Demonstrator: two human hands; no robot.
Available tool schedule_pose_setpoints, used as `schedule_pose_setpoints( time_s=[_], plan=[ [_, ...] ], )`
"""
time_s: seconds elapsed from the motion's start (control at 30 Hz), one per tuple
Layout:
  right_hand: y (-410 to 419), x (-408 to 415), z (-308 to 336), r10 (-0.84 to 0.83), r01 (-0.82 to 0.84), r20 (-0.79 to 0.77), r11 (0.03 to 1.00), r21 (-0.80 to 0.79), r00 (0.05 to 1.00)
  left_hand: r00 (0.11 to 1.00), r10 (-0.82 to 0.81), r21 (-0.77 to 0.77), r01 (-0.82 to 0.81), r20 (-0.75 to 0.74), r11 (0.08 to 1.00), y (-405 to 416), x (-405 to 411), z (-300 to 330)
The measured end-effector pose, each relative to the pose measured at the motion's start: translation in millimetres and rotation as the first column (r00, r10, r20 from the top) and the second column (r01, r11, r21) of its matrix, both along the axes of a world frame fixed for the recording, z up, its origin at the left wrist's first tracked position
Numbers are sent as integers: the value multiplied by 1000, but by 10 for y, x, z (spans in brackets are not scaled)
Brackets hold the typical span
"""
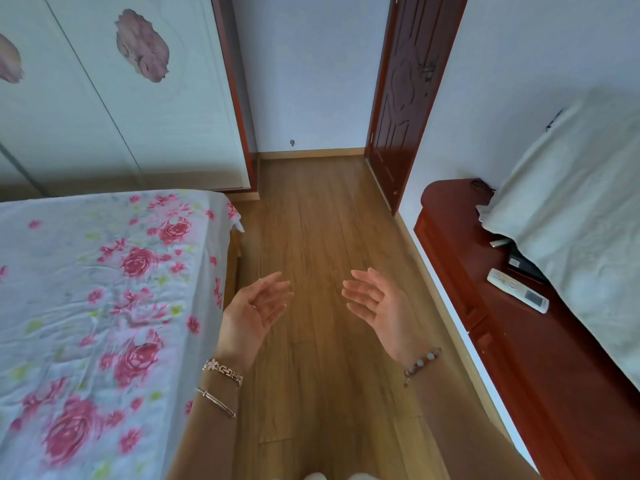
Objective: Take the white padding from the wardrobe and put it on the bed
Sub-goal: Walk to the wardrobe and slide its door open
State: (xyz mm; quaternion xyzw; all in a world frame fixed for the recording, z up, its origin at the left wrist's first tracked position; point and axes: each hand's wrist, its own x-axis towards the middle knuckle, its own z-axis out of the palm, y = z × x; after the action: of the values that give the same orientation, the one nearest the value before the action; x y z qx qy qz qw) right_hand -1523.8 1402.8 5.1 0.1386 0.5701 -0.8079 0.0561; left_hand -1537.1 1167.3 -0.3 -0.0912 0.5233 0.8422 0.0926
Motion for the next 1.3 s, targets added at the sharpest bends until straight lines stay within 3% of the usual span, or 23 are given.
schedule_pose_setpoints(
  time_s=[0.9, 1.3],
  plan=[
    [176, -3635, -52, 121, -120, 31, 992, -34, 992, 992, 122, -19, -122, 7, 992, 241, -3287, 67],
    [-204, -4982, -201, 179, -175, 63, 983, -57, 982, 981, 188, -47, -186, 41, 981, -122, -4550, -42]
  ],
)
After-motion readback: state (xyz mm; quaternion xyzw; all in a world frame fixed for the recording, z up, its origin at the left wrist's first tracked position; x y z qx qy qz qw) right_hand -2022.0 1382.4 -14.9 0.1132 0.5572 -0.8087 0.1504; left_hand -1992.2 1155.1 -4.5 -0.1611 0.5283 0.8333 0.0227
